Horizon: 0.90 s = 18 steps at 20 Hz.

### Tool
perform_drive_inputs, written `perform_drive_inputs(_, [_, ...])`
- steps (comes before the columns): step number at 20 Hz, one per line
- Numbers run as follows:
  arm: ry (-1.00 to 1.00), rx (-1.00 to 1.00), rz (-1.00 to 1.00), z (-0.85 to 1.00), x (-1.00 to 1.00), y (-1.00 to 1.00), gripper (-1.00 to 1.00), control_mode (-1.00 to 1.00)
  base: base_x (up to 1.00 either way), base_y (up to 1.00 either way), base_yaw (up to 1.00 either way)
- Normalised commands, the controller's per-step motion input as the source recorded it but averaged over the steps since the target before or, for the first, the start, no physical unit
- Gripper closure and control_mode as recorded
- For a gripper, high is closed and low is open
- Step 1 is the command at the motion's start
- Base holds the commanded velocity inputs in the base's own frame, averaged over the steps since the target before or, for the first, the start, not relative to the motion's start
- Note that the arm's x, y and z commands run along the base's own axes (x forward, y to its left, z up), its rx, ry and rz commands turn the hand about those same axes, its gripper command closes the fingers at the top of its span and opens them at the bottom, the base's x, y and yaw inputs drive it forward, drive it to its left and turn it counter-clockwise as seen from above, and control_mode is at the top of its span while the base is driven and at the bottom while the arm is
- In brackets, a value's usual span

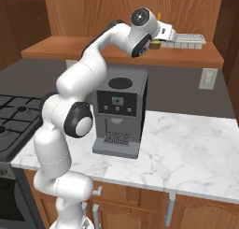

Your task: Pick the cinnamon and honey bottle from the cabinet and place them next to the mug.

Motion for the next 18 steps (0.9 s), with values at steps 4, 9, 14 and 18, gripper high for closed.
perform_drive_inputs(4, [0.00,0.00,0.00,0.00,0.05,0.00,-1.00,-1.00,0.00,0.00,0.00])
perform_drive_inputs(9, [0.00,0.00,0.00,0.00,0.03,0.00,-1.00,-1.00,0.00,0.00,0.00])
perform_drive_inputs(14, [0.00,0.00,0.00,-0.01,0.09,0.00,-1.00,-1.00,0.00,0.00,0.00])
perform_drive_inputs(18, [0.00,0.00,0.00,-0.05,0.12,0.00,-1.00,-1.00,0.00,0.00,0.00])
